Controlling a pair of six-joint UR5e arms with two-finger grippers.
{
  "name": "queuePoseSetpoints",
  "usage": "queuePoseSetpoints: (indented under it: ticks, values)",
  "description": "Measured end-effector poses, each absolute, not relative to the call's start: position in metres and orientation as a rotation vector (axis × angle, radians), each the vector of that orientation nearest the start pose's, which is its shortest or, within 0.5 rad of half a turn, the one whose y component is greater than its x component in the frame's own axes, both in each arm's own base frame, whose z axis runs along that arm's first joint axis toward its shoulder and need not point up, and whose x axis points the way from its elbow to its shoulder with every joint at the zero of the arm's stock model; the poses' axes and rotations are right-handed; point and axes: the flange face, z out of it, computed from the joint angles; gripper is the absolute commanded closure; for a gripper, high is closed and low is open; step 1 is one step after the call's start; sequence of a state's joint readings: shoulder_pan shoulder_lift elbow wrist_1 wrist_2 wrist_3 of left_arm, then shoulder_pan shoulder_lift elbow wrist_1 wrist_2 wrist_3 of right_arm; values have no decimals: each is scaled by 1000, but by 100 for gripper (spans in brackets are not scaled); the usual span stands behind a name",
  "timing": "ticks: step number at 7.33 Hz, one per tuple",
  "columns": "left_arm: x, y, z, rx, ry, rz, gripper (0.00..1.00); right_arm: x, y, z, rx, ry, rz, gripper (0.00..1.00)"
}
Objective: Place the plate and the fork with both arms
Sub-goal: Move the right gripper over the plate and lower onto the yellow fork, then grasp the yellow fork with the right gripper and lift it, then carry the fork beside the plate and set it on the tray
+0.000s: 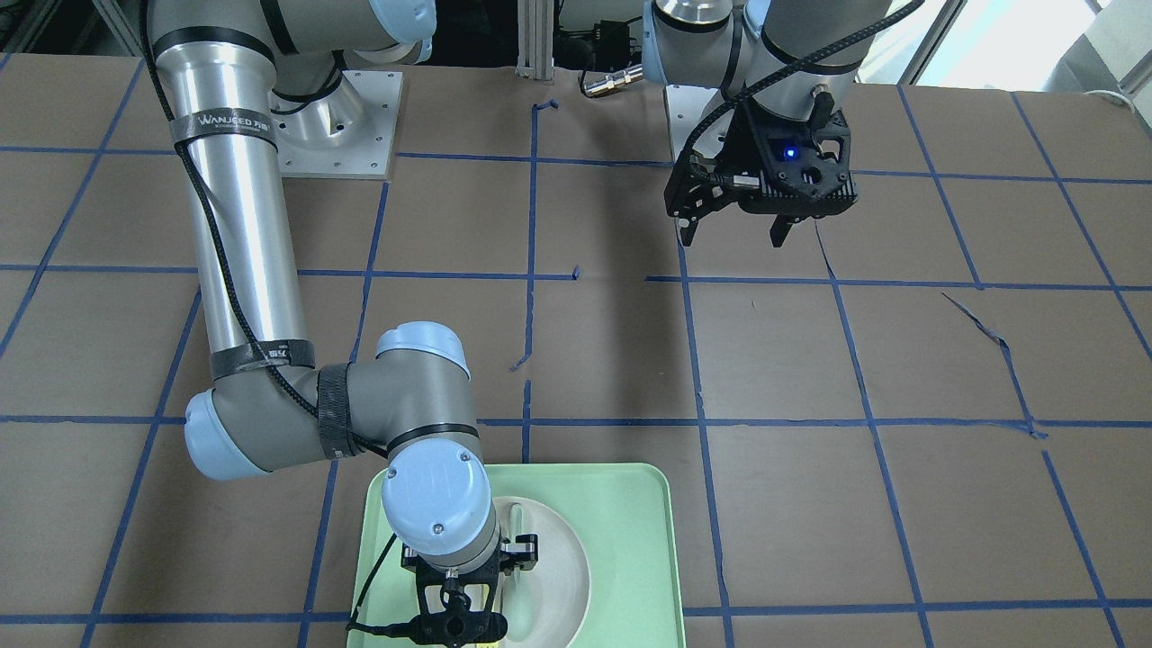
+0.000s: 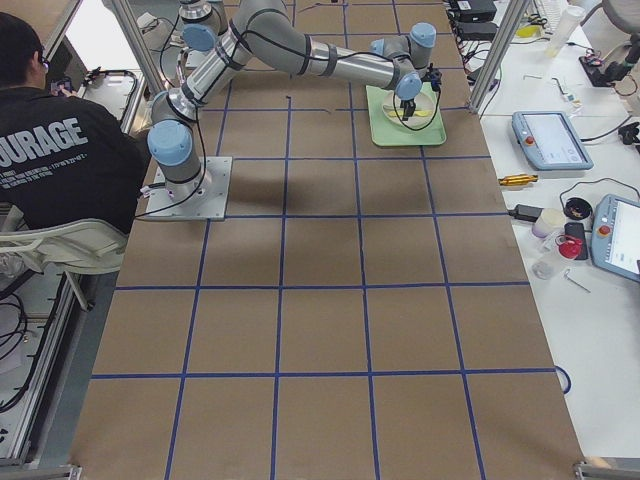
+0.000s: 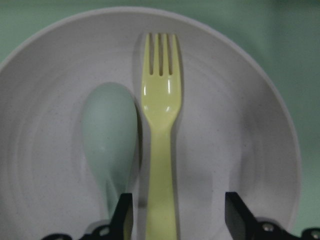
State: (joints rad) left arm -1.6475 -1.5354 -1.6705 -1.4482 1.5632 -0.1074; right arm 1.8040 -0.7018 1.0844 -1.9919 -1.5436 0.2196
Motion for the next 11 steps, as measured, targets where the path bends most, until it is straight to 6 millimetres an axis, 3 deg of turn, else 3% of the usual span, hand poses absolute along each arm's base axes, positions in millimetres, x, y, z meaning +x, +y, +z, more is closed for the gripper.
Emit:
queuePoseSetpoints:
  ticks: [1,3,4,7,9,11]
  values:
    - [-171,-470,468,-48,3153,-91,0,315,-739,190,-21,3105,-47,51]
    - [-171,-470,469,-48,3153,-93,0,315,-738,185,-19,3109,-40,80]
    - [-171,-470,468,-48,3153,-92,0,315,-737,183,-18,3111,-35,85]
    - [-171,-471,468,-48,3153,-94,0,315,-737,202,2,3104,-70,89]
    - [-171,-471,469,-48,3154,-95,0,311,-734,235,-3,3104,-131,89]
    - [-171,-471,469,-48,3154,-97,0,288,-735,256,-60,3153,-181,89]
